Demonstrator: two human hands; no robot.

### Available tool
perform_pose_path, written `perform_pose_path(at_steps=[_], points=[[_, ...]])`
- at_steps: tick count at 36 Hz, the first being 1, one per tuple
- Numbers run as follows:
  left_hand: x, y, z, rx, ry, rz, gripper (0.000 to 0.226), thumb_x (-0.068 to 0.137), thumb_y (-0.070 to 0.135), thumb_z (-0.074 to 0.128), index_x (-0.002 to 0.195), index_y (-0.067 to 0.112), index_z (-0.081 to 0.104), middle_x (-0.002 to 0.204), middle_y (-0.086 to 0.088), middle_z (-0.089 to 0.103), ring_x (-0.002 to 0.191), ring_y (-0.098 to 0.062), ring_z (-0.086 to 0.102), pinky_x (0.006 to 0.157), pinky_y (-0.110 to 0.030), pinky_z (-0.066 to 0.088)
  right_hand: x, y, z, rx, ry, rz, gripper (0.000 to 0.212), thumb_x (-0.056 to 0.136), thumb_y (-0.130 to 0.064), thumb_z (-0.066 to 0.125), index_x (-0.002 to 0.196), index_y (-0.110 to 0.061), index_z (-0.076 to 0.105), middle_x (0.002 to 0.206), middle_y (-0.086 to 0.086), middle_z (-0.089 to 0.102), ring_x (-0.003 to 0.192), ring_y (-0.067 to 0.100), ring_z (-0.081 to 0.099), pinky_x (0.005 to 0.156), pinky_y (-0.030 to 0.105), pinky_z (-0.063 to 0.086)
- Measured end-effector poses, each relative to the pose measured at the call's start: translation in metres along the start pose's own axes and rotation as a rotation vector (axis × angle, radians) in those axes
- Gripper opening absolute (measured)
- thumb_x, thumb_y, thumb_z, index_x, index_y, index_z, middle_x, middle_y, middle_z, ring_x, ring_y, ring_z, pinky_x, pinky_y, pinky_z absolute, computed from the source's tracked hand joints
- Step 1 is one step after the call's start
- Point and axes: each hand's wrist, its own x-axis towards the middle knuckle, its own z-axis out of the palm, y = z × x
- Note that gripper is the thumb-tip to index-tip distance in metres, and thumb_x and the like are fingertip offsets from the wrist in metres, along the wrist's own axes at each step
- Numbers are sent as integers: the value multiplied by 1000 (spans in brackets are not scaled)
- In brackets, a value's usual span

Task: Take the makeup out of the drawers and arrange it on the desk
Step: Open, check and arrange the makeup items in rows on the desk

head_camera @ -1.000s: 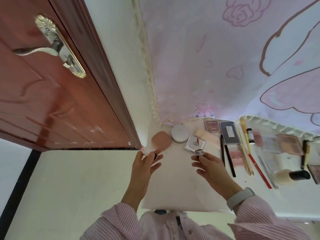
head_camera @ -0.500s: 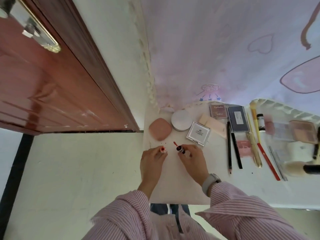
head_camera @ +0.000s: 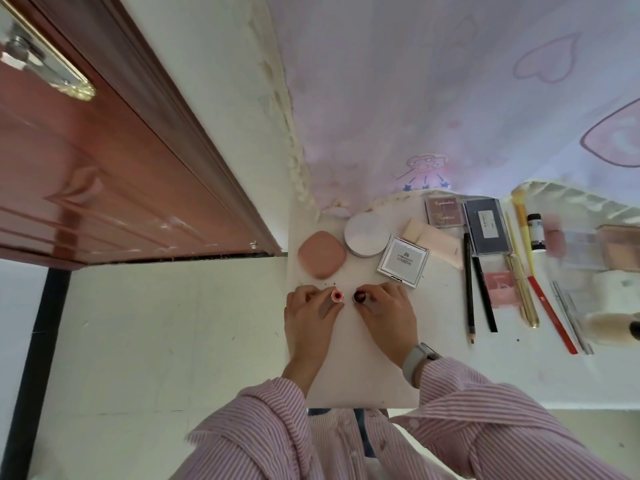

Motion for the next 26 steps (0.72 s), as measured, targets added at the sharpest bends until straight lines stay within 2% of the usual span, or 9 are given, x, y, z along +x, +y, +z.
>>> perform_pose_path(at_steps=[7, 12, 16, 18, 21, 23, 26], points=[[8, -2, 1, 50, -14, 44, 16, 74, 26, 76, 90, 23, 74, 83, 2, 55, 82, -18, 49, 69, -36, 45, 6, -2, 4, -6, 24, -18, 14, 76, -21, 71, 90, -18, 72, 75, 5, 58, 76, 31, 55, 67, 34, 45], [16, 1, 5, 52, 11, 104, 15, 76, 29, 74, 89, 23, 74, 79, 2, 60, 78, -20, 51, 66, -37, 45, 12, -8, 6, -7, 36, 8, 14, 78, -22, 71, 91, -19, 72, 79, 7, 60, 83, 32, 54, 73, 38, 45], [21, 2, 7, 89, 37, 155, 31, 77, 48, 55, 89, 25, 74, 75, 6, 58, 74, -18, 51, 62, -36, 46, 15, -8, 8, -14, 19, 15, 16, 79, -24, 70, 94, -19, 71, 83, 7, 60, 85, 32, 55, 75, 38, 45], [20, 2, 6, 90, 37, 163, 37, 77, 49, 52, 92, 22, 73, 79, 4, 59, 75, -19, 52, 63, -36, 48, 14, -7, 7, -22, -12, 20, 22, 81, -25, 68, 102, -18, 69, 91, 8, 61, 92, 33, 54, 79, 39, 44], [9, 4, 0, 67, 6, 147, 35, 77, 30, 66, 107, 13, 66, 94, -2, 57, 84, -24, 56, 74, -37, 50, 10, -5, 2, -23, -103, 36, 39, 83, -22, 65, 121, -16, 58, 107, 8, 57, 108, 28, 48, 92, 36, 37], [1, 3, -6, 26, -25, 80, 37, 78, 14, 70, 113, 11, 59, 103, 2, 50, 94, -24, 55, 82, -41, 50, 5, -2, -3, 10, -131, 14, 46, 82, -17, 65, 126, -13, 53, 107, 6, 55, 109, 25, 46, 96, 30, 34], [0, -5, -14, 18, 11, 19, 33, 81, 9, 65, 113, 10, 55, 109, 3, 46, 99, -23, 52, 83, -44, 49, -5, 4, -11, 21, -144, -19, 46, 83, -13, 62, 127, -11, 49, 104, 3, 52, 105, 21, 45, 94, 23, 31]])
